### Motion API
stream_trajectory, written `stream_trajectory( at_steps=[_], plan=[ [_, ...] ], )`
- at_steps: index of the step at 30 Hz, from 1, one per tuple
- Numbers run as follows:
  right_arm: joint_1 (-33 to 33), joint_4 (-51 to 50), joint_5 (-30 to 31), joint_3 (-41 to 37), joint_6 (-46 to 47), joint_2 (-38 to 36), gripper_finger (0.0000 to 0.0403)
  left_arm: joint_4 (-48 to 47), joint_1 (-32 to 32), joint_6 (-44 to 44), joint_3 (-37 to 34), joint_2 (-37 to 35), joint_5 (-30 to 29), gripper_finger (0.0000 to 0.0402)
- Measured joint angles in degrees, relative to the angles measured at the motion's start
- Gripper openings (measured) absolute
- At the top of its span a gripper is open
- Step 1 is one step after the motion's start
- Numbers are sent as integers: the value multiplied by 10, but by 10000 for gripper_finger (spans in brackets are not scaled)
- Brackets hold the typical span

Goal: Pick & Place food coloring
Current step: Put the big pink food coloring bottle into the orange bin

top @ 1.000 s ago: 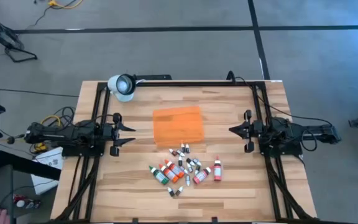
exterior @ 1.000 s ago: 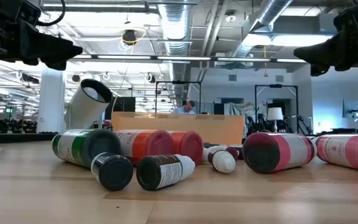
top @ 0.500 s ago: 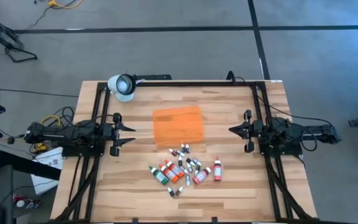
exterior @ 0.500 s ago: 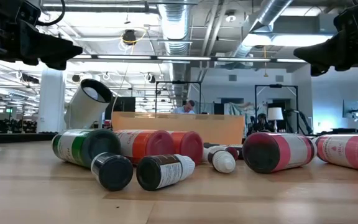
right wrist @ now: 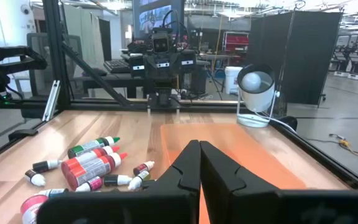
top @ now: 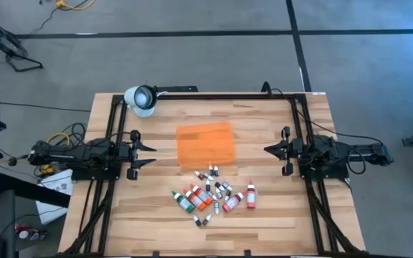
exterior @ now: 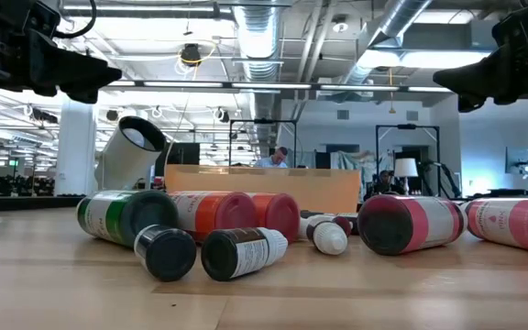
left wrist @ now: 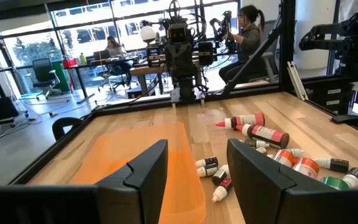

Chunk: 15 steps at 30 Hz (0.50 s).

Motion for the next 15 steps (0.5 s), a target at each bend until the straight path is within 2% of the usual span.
stream_trajectory(
  at_steps=[15],
  plan=[
    [0,0,0,0,0,0,0,0,0,0,0,0,0,160]
  ],
)
